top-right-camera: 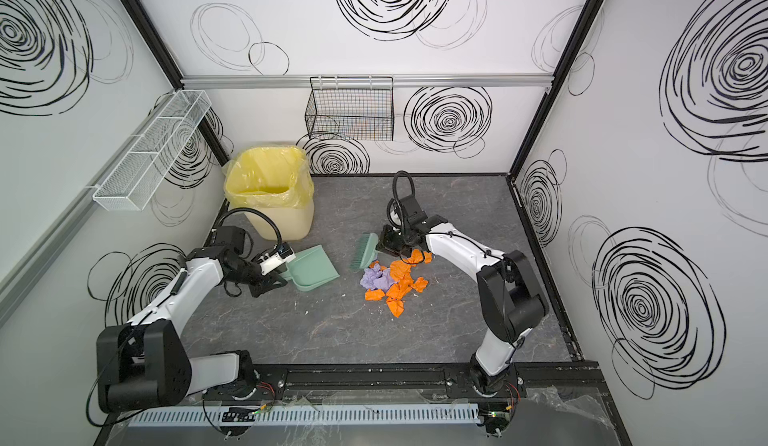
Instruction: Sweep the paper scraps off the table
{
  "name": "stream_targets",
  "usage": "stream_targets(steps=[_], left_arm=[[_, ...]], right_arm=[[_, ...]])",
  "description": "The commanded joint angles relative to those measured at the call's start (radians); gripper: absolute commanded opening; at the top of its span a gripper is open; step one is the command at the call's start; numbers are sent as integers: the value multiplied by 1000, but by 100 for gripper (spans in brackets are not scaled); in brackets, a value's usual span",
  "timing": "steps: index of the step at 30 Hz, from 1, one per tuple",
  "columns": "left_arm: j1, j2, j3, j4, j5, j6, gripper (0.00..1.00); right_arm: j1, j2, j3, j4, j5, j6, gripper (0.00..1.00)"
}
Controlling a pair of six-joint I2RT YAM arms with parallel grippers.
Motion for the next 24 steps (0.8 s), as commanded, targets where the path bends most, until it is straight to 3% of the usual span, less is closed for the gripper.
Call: stream_targets(steps=[1, 8, 12, 18, 24], left_arm=[[-31, 4, -21, 39, -11, -22, 0], [-153, -13, -77, 111, -67, -95, 0], [-219, -15, -103, 140, -88, -130, 0], [-339, 5, -130, 194, -147, -188, 0], [-414, 20, -128, 229, -204, -223, 0]], right_arm=[[-19, -73, 28, -82, -5, -72, 0], [-129, -135, 176, -198, -50, -170, 0], [-232, -140, 255, -262, 31, -276, 0], [-235, 23, 567, -511, 665, -573, 0], [-191, 218, 731, -597, 1121, -645, 0]])
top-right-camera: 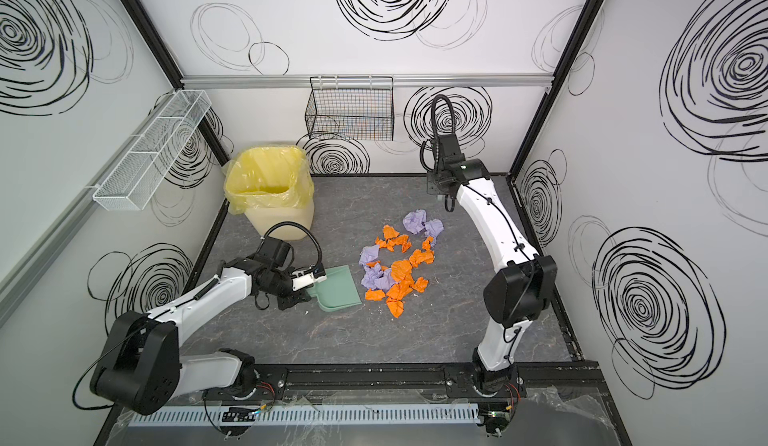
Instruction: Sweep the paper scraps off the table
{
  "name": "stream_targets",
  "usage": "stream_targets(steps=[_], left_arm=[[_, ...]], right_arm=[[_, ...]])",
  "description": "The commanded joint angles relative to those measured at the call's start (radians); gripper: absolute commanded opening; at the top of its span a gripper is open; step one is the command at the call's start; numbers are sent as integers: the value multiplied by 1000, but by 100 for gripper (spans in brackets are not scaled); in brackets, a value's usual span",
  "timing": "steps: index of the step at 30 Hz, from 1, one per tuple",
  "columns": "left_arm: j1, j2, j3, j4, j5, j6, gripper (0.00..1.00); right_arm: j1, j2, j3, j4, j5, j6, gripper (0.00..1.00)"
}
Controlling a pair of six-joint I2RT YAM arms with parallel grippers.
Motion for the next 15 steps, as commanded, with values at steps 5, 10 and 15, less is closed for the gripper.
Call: stream_targets(steps=[5, 10, 15], left_arm=[[-32, 27, -11, 56, -59, -43, 0], [-44, 38, -21, 76, -64, -57, 0], [-60, 50, -21, 86, -74, -62, 0]], right_arm=[[47, 193, 78, -98, 435, -170, 0], [68, 286, 103, -103, 454, -195, 0], [124, 312, 73, -124, 443, -190, 0]])
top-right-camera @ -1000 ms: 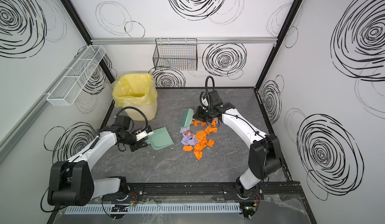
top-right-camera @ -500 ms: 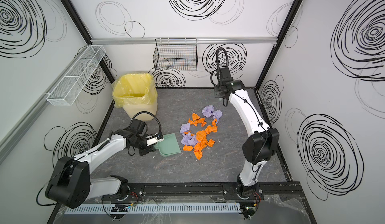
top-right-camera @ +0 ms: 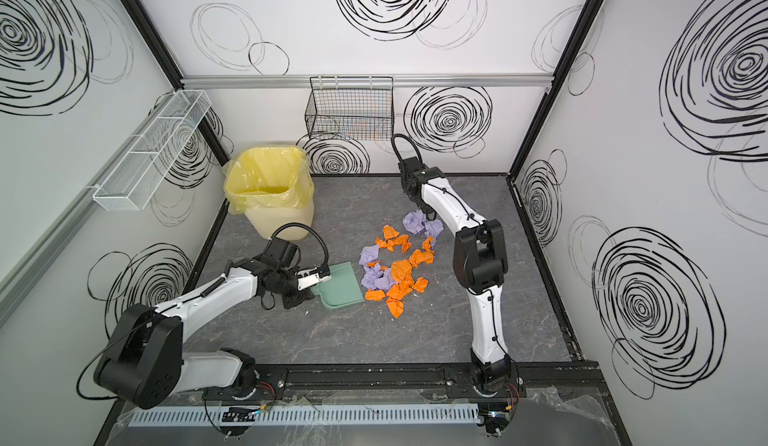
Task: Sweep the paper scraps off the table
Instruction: 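Slide the dustpan to the pile with the left gripper while the right sweeps scraps in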
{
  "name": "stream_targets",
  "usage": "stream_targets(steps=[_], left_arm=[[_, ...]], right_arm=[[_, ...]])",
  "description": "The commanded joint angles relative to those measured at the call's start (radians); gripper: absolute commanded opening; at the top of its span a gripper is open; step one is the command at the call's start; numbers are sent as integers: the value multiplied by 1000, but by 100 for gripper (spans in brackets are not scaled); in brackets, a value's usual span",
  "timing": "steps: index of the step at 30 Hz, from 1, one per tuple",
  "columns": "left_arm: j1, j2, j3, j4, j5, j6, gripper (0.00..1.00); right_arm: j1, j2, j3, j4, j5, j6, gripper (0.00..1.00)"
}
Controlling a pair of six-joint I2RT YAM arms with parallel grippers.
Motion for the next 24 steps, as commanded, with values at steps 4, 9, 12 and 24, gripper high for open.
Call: stream_targets(steps=[4, 9, 12, 24], left_arm=[[-28, 34, -2, 23, -19, -23, 0], [-56, 57, 7, 37, -22, -41, 0], [-72, 73, 18, 43, -29, -48, 0], [-132, 135, 69, 69, -47, -84, 0]], right_arm=[[79, -31, -67, -63, 18, 9, 0], [145, -67, -174, -95, -14, 56, 0], [182, -95, -226, -108, -48, 73, 0], [307, -175, -272, -162, -230, 163, 0]])
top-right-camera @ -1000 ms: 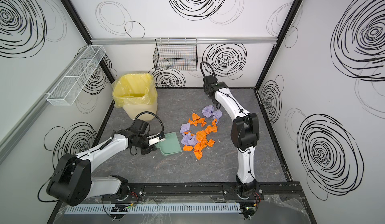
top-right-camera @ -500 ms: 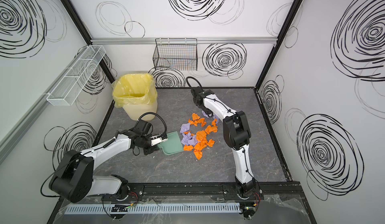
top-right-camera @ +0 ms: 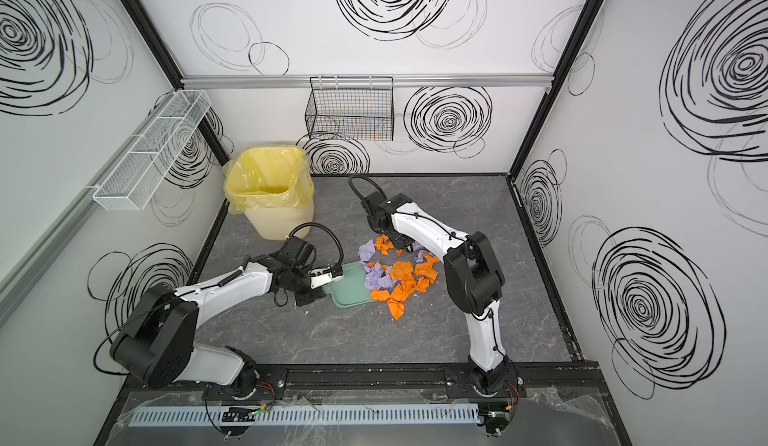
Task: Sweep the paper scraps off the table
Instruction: 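Slide the dustpan to the pile with the left gripper while the right sweeps scraps in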
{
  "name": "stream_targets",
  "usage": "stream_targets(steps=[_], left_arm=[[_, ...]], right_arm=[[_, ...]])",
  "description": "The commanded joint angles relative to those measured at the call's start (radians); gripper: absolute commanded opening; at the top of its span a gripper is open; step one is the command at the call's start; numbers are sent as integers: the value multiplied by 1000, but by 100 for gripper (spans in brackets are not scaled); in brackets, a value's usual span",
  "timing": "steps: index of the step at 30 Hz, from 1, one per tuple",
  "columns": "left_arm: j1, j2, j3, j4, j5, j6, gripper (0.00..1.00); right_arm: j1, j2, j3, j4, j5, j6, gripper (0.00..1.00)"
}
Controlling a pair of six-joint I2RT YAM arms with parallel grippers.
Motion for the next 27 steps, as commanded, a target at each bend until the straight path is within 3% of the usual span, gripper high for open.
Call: stream_targets(steps=[1, 16, 27], left_arm=[[-21, 29, 17, 7, -21, -25, 0], [-54, 84, 49, 44, -14, -62, 0], [-62, 103, 61, 53, -18, -60, 0]], right_arm=[[35, -27, 0, -58, -90, 49, 0], [221, -38, 38, -103, -239, 140, 0], [272, -67, 91, -86, -383, 153, 0]])
